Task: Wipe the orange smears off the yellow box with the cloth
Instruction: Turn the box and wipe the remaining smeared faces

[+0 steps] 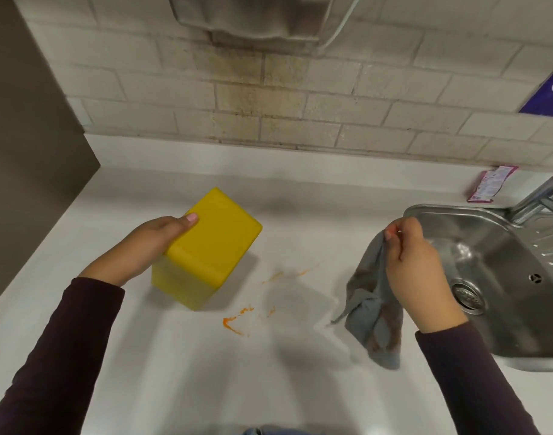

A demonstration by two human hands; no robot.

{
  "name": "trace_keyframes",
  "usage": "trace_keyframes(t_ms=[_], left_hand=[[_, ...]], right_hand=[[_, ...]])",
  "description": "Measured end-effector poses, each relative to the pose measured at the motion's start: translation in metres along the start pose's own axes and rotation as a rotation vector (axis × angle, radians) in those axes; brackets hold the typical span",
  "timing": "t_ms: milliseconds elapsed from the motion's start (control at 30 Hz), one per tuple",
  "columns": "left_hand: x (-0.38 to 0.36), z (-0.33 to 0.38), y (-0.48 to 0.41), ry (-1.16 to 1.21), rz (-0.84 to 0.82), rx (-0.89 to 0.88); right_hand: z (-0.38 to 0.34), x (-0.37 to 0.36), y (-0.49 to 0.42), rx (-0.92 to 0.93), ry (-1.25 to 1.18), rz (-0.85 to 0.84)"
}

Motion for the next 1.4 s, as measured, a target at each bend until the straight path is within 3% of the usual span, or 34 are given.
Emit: trace_keyframes(t_ms=[100, 333, 467, 633, 800, 900, 967, 1067, 1167, 1267, 1400], left_hand=[[0.001, -0.001, 0.000, -0.004, 0.000, 0.000], [0.001, -0.002, -0.003, -0.012, -0.007, 0.000], [0.001, -0.002, -0.003, -0.010, -0.015, -0.013], [0.001, -0.003, -0.004, -0.022, -0.033, -0.022], [0.000, -0.006, -0.007, -0.012, -0.025, -0.030], [-0.001, -0.007, -0.007, -0.008, -0.024, -0.034], [-0.001, -0.007, -0.007, -0.012, -0.019, -0.037], [-0.002, -0.006, -0.008, -0.011, -0.021, -0.042], [-0.003, -0.006, -0.009, -0.029, -0.030, -0.041], [-0.004, -0.004, -0.007, -0.027, -0.053, -0.057], [-0.009, -0.002, 0.000, 0.100, -0.127, -0.109]], right_hand=[[-0.005, -0.001, 0.001, 0.097, 0.074, 0.036], [-0.002, -0.024, -0.017, 0.147, 0.189, -0.115], [-0.005, -0.015, -0.026, 0.175, 0.260, -0.058], [-0.021, -0.056, 0.005, 0.181, 0.375, -0.287], [-0.033, -0.123, 0.061, 0.241, 0.128, -0.516], [0.017, -0.135, 0.045, -0.148, -0.085, -0.469], [0.051, -0.130, 0.035, -0.252, 0.023, -0.398], [0.071, -0.120, 0.037, -0.149, 0.390, -0.347], [0.058, -0.122, 0.043, 0.061, 0.364, -0.341], [0.040, -0.138, 0.052, 0.189, 0.211, -0.572], [0.054, -0.163, 0.077, -0.009, 0.167, -1.052]])
Point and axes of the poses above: each hand's wrist, its own y-axis away from the middle knuckle, its own x-axis out of the back of the hand, z = x × y, the point moved 7 cm from there along -y, towards the middle knuckle, and after that the axes turned 5 degrees about -x, right-handed, at the moved point
